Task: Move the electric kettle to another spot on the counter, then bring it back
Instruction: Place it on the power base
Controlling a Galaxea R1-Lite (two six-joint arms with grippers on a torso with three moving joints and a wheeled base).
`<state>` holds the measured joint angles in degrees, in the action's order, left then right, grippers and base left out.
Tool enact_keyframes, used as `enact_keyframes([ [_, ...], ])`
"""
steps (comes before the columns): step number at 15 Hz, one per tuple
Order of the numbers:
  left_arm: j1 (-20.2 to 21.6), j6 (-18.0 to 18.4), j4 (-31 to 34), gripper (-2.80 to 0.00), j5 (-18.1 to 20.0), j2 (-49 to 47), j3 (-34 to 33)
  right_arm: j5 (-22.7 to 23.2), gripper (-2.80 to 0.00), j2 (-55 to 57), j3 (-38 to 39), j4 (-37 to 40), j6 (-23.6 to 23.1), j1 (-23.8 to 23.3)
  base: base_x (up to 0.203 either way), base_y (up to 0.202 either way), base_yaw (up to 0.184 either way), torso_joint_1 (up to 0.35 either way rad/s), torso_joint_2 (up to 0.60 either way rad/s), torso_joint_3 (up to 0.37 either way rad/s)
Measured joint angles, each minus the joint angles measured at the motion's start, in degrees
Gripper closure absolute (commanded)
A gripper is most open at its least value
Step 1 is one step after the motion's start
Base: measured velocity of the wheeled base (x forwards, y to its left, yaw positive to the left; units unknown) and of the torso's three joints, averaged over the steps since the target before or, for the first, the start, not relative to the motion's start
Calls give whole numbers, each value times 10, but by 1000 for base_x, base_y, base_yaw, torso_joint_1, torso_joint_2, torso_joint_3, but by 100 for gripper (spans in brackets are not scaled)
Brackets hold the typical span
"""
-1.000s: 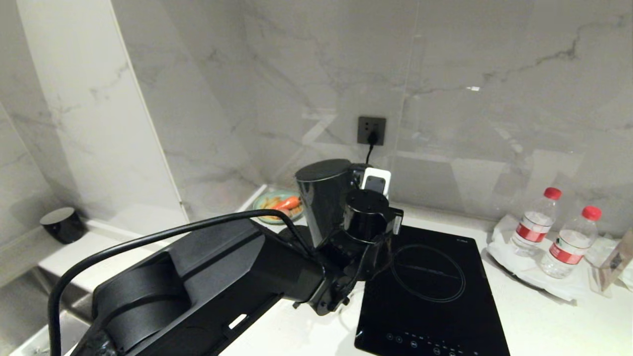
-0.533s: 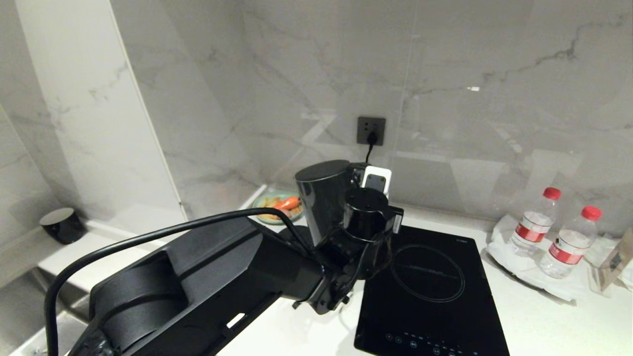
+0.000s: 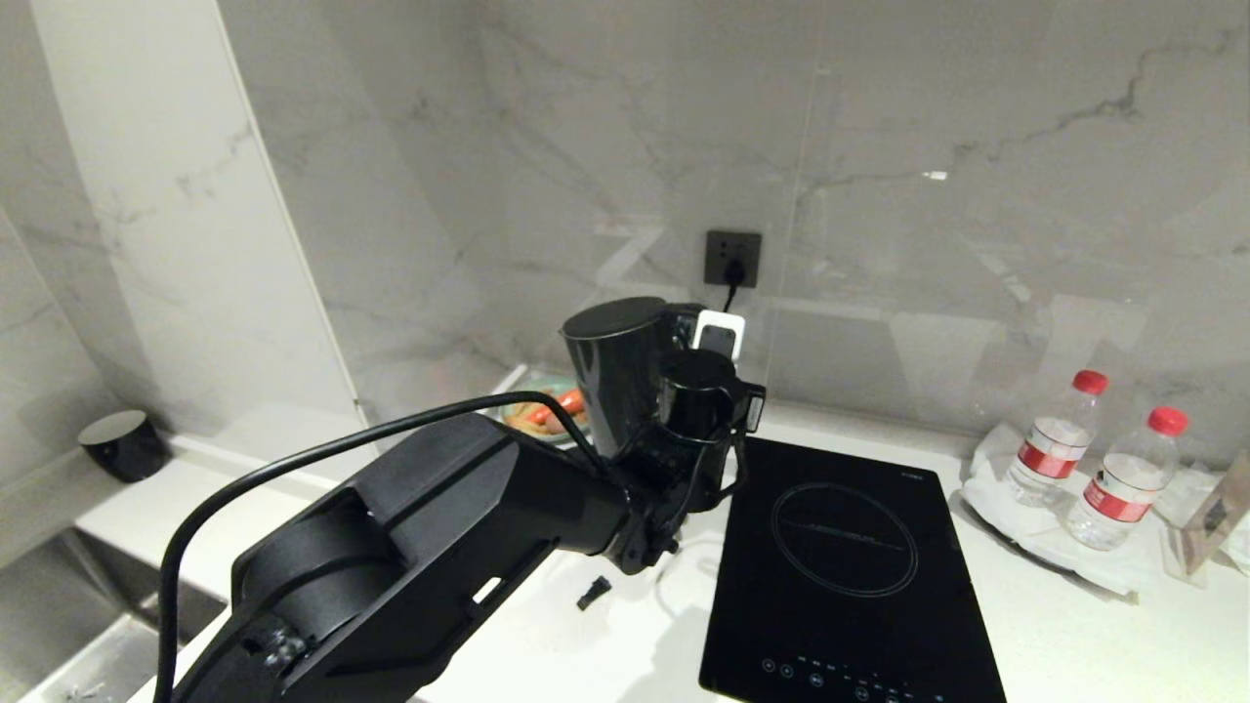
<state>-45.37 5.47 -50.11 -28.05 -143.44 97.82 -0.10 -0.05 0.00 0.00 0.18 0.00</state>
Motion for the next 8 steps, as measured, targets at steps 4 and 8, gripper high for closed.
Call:
enact_keyframes([
  [4,32,25,23,0,1,-43,59,0,0,0,0,0,0,0,0,0,0,0,0,0],
  [8,59,37,62,0,2,-81,122,0,0,0,0,0,0,0,0,0,0,0,0,0],
])
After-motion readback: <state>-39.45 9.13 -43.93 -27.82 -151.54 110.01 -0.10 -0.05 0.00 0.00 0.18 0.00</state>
